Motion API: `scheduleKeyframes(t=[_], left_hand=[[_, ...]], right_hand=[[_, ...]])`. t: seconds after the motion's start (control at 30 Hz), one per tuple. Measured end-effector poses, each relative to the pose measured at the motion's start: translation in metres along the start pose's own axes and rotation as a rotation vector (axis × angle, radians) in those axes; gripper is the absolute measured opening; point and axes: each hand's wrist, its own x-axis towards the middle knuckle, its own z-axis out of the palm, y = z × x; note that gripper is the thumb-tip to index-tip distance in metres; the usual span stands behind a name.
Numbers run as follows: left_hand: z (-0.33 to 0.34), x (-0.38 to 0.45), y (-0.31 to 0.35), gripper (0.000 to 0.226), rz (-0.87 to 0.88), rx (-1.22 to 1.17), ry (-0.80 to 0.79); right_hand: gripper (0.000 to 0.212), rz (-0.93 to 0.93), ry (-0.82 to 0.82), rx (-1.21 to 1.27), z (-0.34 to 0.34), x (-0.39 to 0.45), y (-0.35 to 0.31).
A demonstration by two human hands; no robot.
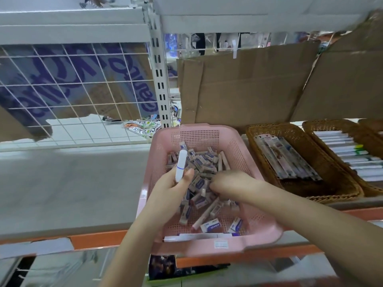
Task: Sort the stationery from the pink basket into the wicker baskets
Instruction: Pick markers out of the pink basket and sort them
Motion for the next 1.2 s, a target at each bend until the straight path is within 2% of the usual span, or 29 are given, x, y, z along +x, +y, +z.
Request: scheduleKeyframes(t=[0.23, 0.33, 0.43, 0.6, 0.73, 0.83, 0.9, 1.07, 1.13, 1.2], left_hand=[[0.002, 0.0, 0.003, 0.039, -0.034, -0.012, -0.001], [0.002, -0.002, 0.003, 0.041, -0.026, -0.008, 0.023], [0.001, -0.002, 0.002, 0.041, -0.028, -0.008, 0.039], [0.001, -0.002, 0.001, 0.033, -0.027, -0.108, -0.031], [0.004, -0.005, 0.006, 0.025, 0.029, -0.134, -0.084], [0.004, -0.007, 0.012, 0.018, 0.121, -0.105, -0.013], [0.003, -0.008, 0.015, 0.025, 0.136, -0.107, 0.06], [0.005, -0.014, 0.021, 0.031, 0.074, -0.164, 0.128], [0.005, -0.013, 0.019, 0.038, 0.033, -0.183, 0.142], [0.005, -0.013, 0.019, 0.044, -0.01, -0.195, 0.158]], right_hand=[[0.029, -0.082, 0.077, 0.011, -0.001, -0.012, 0.003], [0.029, -0.079, 0.096, 0.166, -0.012, -0.023, 0.008], [0.014, -0.058, 0.169, 0.384, -0.034, -0.038, 0.013], [0.015, -0.08, 0.394, 0.768, -0.084, -0.068, 0.012], [0.017, -0.11, 0.519, 0.893, -0.11, -0.079, 0.001], [0.022, -0.107, 0.592, 0.932, -0.12, -0.081, -0.01], [0.023, -0.105, 0.611, 0.907, -0.124, -0.079, -0.018], [0.027, -0.06, 0.59, 0.817, -0.118, -0.078, -0.013], [0.023, 0.001, 0.46, 0.772, -0.103, -0.079, -0.008], [0.019, 0.03, 0.22, 0.709, -0.08, -0.075, -0.014]])
